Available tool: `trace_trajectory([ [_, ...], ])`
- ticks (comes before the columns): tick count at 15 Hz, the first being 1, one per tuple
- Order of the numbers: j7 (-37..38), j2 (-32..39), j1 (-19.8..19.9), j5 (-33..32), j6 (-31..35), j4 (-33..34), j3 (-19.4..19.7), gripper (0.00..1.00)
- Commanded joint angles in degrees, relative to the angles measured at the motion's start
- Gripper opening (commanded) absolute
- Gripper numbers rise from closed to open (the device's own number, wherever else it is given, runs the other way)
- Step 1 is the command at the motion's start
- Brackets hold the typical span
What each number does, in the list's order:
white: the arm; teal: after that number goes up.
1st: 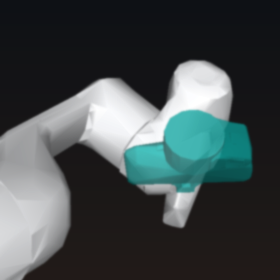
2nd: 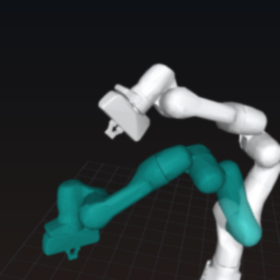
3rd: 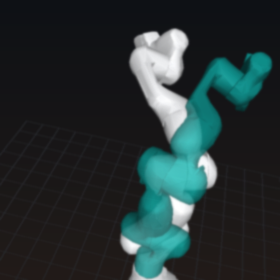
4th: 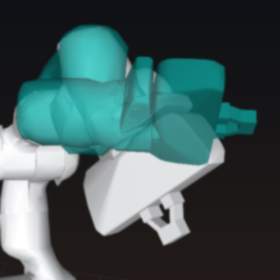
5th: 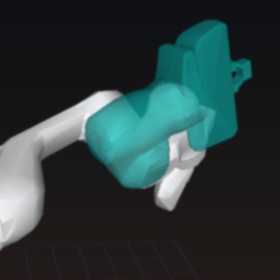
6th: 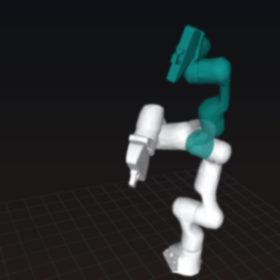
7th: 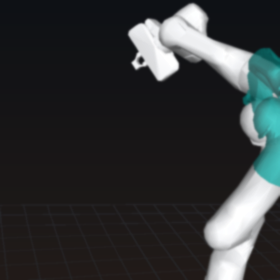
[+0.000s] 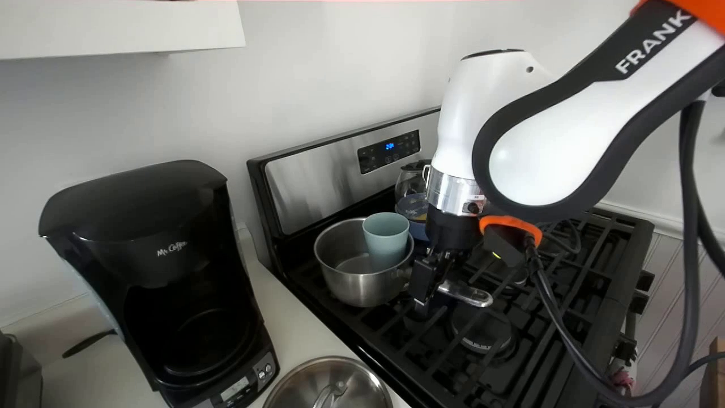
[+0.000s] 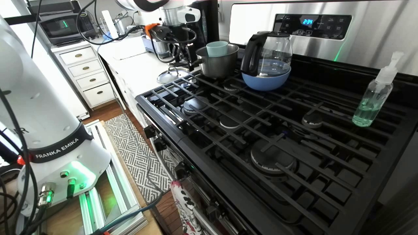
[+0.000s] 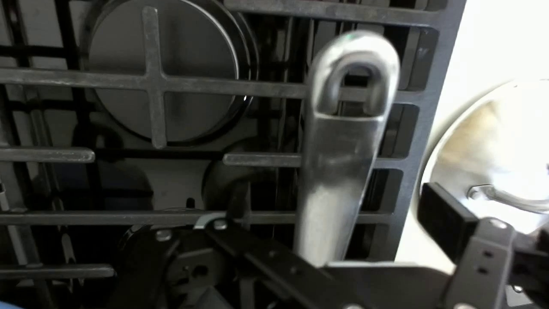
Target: Pick up the silver pot and put it on the bottom right cooker of the stove
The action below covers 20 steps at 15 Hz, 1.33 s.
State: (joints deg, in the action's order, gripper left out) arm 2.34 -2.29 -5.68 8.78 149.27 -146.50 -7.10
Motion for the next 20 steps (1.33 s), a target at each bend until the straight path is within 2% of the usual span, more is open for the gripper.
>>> trace_trajectory([
  [1, -3.1, 3.5, -0.9, 3.2, 3.5, 0.4, -0.1, 1.00],
  [9, 1.5, 0.5, -1.7, 0.9, 6.0, -4.5, -1.1, 1.00],
  [14, 6.7, -6.2, -2.4, -1.8, 6.5, -10.5, -2.0, 1.00],
  [18, 11.4, -10.4, -1.0, -7.3, 10.1, -14.3, -3.2, 1.00],
  [19, 12.3, -8.2, -0.1, -9.2, 9.7, -11.1, -3.4, 1.00],
  [20, 12.6, -8.8, 0.3, -10.4, 10.4, -11.6, -3.4, 1.00],
])
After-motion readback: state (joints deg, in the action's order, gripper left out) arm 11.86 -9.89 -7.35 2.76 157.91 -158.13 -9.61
